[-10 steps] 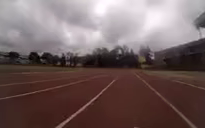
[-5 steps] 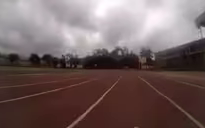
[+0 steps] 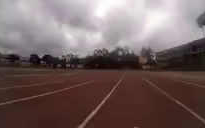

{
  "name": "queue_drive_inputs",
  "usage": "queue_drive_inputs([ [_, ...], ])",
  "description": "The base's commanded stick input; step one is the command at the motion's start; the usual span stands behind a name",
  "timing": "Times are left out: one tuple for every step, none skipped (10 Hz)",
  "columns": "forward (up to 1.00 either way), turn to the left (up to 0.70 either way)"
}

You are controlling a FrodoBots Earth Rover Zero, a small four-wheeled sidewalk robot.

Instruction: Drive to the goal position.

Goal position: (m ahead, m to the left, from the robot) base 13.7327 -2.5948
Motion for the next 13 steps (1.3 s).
queue_drive_inputs([
  [0.7, 0.0],
  [0.7, 0.0],
  [0.7, 0.0],
  [0.7, 0.0],
  [0.7, 0.0],
  [0.7, 0.0],
  [0.7, 0.0],
  [0.7, 0.0],
  [0.7, 0.0],
  [0.7, 0.0],
  [0.7, 0.0],
  [0.7, 0.0],
  [0.7, 0.0],
])
